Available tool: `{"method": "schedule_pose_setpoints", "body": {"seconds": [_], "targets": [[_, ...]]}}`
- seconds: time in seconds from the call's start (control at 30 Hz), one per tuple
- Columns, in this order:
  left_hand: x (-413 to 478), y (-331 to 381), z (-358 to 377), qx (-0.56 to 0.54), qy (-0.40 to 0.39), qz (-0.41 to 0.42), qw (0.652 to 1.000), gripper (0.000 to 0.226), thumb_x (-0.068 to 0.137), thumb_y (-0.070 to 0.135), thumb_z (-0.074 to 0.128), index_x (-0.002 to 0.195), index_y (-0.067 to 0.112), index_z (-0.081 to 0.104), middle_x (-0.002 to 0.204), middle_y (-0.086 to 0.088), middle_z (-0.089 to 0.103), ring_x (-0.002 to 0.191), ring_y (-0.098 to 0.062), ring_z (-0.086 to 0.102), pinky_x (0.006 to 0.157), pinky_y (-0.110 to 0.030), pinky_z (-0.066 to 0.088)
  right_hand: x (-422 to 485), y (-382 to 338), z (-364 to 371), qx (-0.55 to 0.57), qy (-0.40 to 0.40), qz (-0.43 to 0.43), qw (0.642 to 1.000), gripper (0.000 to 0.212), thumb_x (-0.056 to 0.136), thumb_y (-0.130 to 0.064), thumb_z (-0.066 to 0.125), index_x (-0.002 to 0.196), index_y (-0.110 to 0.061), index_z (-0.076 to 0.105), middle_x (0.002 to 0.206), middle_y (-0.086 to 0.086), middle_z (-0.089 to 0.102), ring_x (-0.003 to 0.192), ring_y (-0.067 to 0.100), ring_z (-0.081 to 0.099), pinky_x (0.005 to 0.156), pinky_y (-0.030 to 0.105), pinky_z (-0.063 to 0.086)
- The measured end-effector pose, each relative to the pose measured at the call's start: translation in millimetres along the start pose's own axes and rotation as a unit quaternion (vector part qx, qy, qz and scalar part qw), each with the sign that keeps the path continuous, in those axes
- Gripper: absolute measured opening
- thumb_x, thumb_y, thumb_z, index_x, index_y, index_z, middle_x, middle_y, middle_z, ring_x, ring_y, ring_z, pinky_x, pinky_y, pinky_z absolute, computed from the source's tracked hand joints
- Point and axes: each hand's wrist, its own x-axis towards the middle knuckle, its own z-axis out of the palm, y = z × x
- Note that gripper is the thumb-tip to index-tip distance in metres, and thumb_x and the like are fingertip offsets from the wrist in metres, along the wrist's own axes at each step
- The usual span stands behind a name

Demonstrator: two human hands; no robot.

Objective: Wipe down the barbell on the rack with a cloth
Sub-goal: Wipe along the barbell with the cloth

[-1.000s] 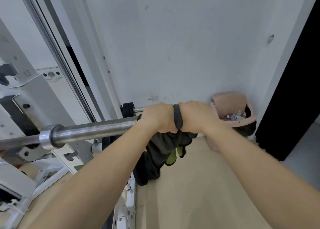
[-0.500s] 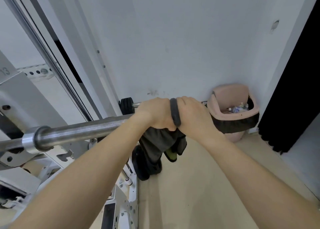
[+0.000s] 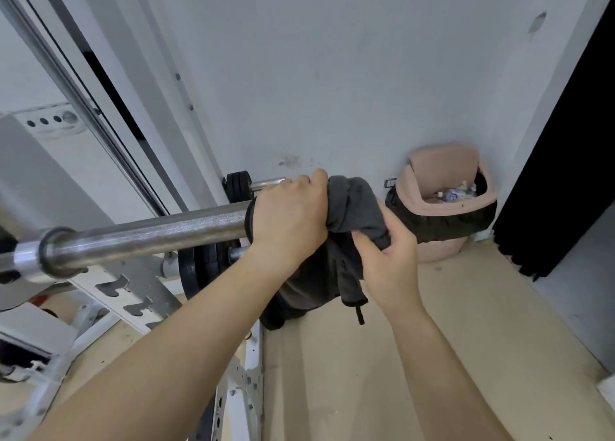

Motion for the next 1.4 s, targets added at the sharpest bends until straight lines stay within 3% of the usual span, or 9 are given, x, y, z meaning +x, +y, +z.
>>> {"method": "schedule_pose_setpoints", "body": {"seconds": [0.1, 0.27, 0.4, 0.5, 0.7, 0.87, 1.03, 1.17, 1.4], "targets": [[1, -1, 3, 0.01, 0.013, -0.002, 1.0, 0.036, 0.068, 0.017, 0.065, 0.08, 0.018, 0.031, 0.061, 0.001, 0.042, 0.049, -0.021, 0.035, 0.045, -0.029, 0.026, 2, -8, 12, -0.003, -0.002, 0.013, 1.0, 0.045, 0.092, 0.005, 0.056, 0.133, -0.014, 0.059, 0.124, -0.003, 0.068, 0.12, 0.012, 0.061, 0.101, 0.034, 0.048], [0, 0, 3, 0.017, 0.02, -0.002, 1.0, 0.037, 0.066, 0.016, 0.067, 0.079, 0.018, 0.032, 0.06, 0.001, 0.048, 0.048, -0.021, 0.035, 0.045, -0.029, 0.024, 3, -5, -5, -0.227, 0.017, -0.026, 0.973, 0.027, 0.084, -0.011, 0.057, 0.072, -0.034, 0.049, 0.066, -0.011, 0.051, 0.07, 0.012, 0.045, 0.061, 0.031, 0.035], [0, 0, 2, 0.023, 0.007, -0.01, 1.0, 0.036, 0.063, 0.015, 0.068, 0.079, 0.019, 0.035, 0.06, 0.002, 0.047, 0.048, -0.023, 0.04, 0.046, -0.029, 0.025, 2, -7, -8, -0.13, 0.004, -0.031, 0.991, 0.01, 0.083, -0.002, 0.058, 0.086, -0.01, 0.064, 0.08, 0.01, 0.061, 0.083, 0.026, 0.055, 0.068, 0.041, 0.047], [1, 0, 3, 0.029, -0.005, -0.012, 0.999, 0.034, 0.064, 0.021, 0.07, 0.08, 0.018, 0.04, 0.06, 0.002, 0.048, 0.048, -0.024, 0.047, 0.046, -0.028, 0.025, 3, -2, 5, -0.146, 0.013, -0.032, 0.989, 0.023, 0.081, -0.01, 0.057, 0.084, -0.033, 0.057, 0.086, -0.004, 0.057, 0.089, 0.017, 0.053, 0.074, 0.031, 0.044], [13, -3, -10, -0.044, -0.105, 0.016, 0.993, 0.066, 0.067, 0.078, 0.061, 0.102, 0.024, 0.047, 0.075, 0.006, 0.059, 0.065, -0.023, 0.06, 0.051, -0.031, 0.039, -2, 5, -10, -0.22, 0.034, -0.04, 0.974, 0.026, 0.081, -0.022, 0.055, 0.104, -0.02, 0.068, 0.091, -0.004, 0.061, 0.098, 0.013, 0.055, 0.079, 0.027, 0.046], [17, 3, -11, -0.028, -0.107, 0.003, 0.994, 0.052, 0.071, 0.069, 0.06, 0.093, 0.024, 0.044, 0.066, 0.006, 0.052, 0.059, -0.025, 0.055, 0.052, -0.031, 0.042, 3, 7, 0, -0.104, 0.013, -0.027, 0.994, 0.019, 0.081, -0.017, 0.054, 0.097, -0.02, 0.065, 0.101, -0.003, 0.064, 0.11, 0.018, 0.054, 0.09, 0.033, 0.046], [12, 4, -6, 0.005, -0.061, 0.007, 0.998, 0.056, 0.07, 0.071, 0.062, 0.093, 0.022, 0.048, 0.067, 0.006, 0.055, 0.054, -0.025, 0.054, 0.049, -0.031, 0.043, 3, 0, -14, -0.155, 0.015, -0.03, 0.987, 0.028, 0.079, -0.016, 0.052, 0.082, -0.044, 0.054, 0.078, -0.013, 0.053, 0.089, 0.016, 0.049, 0.071, 0.025, 0.038], [10, 7, -7, 0.025, -0.037, 0.003, 0.999, 0.054, 0.071, 0.068, 0.064, 0.09, 0.02, 0.048, 0.064, 0.006, 0.053, 0.05, -0.024, 0.045, 0.045, -0.027, 0.029, 5, 3, -11, -0.073, -0.012, -0.008, 0.997, 0.036, 0.078, -0.01, 0.051, 0.105, -0.026, 0.068, 0.102, -0.008, 0.06, 0.115, 0.013, 0.048, 0.091, 0.022, 0.042], [7, 9, -7, 0.03, -0.021, -0.003, 0.999, 0.049, 0.071, 0.06, 0.068, 0.089, 0.019, 0.049, 0.064, 0.005, 0.053, 0.05, -0.023, 0.041, 0.047, -0.026, 0.022, 7, 6, -21, -0.156, -0.011, -0.031, 0.987, 0.043, 0.079, -0.008, 0.043, 0.112, -0.019, 0.067, 0.085, -0.015, 0.052, 0.098, 0.01, 0.045, 0.078, 0.018, 0.038]]}}
